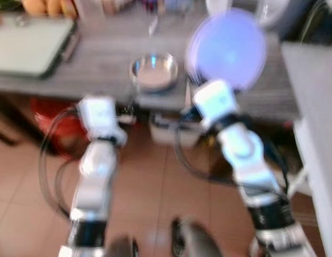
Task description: Setting the table
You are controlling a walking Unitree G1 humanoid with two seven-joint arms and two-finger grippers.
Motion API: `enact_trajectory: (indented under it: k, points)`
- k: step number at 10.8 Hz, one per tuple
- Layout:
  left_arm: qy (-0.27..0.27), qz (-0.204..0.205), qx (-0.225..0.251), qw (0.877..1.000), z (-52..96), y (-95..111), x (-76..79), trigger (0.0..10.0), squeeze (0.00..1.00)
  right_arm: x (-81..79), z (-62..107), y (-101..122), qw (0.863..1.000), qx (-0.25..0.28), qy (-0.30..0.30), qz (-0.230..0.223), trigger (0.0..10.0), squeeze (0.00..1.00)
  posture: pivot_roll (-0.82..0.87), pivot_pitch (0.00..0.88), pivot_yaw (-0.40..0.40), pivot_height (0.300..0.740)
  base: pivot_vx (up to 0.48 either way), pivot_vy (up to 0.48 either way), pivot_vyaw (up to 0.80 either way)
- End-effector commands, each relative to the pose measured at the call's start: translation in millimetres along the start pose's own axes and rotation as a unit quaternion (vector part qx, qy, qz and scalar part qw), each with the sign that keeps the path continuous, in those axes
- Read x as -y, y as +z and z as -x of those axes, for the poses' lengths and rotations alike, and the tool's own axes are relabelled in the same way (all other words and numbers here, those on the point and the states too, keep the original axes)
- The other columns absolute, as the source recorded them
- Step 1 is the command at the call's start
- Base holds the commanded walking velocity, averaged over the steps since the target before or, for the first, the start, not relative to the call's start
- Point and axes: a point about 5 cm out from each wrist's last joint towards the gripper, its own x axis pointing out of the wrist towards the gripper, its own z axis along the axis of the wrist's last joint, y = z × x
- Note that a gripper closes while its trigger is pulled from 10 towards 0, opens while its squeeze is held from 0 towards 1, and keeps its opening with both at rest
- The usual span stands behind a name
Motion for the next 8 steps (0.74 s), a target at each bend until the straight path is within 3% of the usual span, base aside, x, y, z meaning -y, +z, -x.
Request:
enact_trajectory:
  k: [1, 5, 8]
  points:
    - [0.013, -0.008, 0.007, 1.0, 2.2, 2, -9.0, 10.0, 0.0, -5.8, -3.7, 9, 1.0, 0.021, 0.008, -0.008, 10.0, 0.0, 0.02, 0.175, -0.016, 0.74, 0.48, 0.0, 0.0]
    - [0.025, -0.006, 0.006, 1.0, 3.9, 1, -11.7, 10.0, 0.0, -10.9, -10.5, 12, 0.998, 0.029, 0.049, -0.015, 10.0, 0.0, 0.03, 0.18, -0.018, 0.74, 0.412, 0.0, 0.0]
    - [0.036, -0.004, 0.01, 0.999, 6.2, 2, -18.0, 10.0, 0.0, -1.4, -23.4, 19, 0.997, 0.047, 0.066, -0.011, 10.0, 0.0, 0.04, 0.186, -0.013, 0.74, 0.0, 0.0, 0.0]
